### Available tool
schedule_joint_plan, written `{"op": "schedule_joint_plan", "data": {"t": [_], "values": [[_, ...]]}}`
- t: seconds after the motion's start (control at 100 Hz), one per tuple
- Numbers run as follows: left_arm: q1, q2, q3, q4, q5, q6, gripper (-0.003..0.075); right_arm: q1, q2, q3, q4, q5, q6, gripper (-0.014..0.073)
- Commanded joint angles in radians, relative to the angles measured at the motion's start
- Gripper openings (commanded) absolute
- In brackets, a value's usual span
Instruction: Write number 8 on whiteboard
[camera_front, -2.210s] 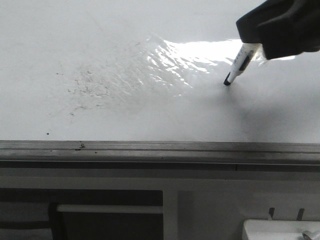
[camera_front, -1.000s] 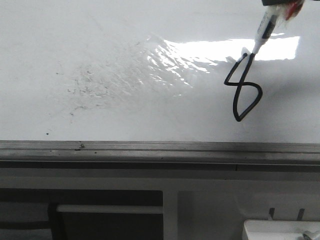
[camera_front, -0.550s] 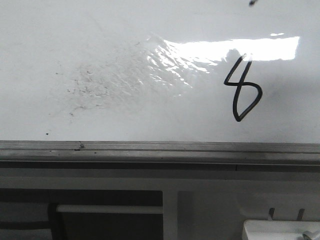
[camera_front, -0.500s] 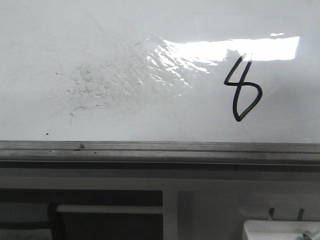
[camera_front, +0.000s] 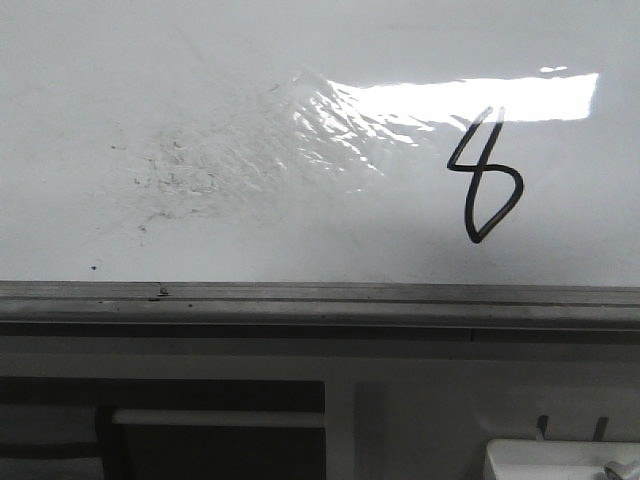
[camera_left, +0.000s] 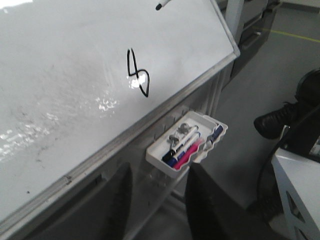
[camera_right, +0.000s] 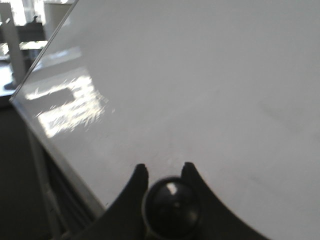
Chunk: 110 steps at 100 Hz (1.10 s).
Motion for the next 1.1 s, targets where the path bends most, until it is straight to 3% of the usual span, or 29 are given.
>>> {"op": "schedule_joint_plan", "data": {"t": [0.0,0.24,0.68,0.91,1.09], "values": [[-0.002,0.099,-0.04,-0.099,-0.067,0.091,0.0329,-0.003,0.073,-0.012,-0.007,0.107,-0.006,-0.0071],[-0.002,0.334,-0.085,-0.476,-0.065,0.61,0.0329,-0.003,0.246,-0.006,-0.063,0.318,-0.006,-0.0071],[-0.002,0.665,-0.188,-0.784,0.193,1.103,0.0329,-0.003,0.275,-0.006,-0.159,0.533,-0.006,-0.0071],[-0.002,0.753,-0.211,-0.849,0.276,1.184,0.032,-0.003,0.275,-0.006,-0.163,0.548,-0.006,-0.0071],[-0.002,0.78,-0.211,-0.92,0.281,1.184,0.0258,-0.003,0.275,-0.006,-0.163,0.55,-0.006,-0.0071]]}}
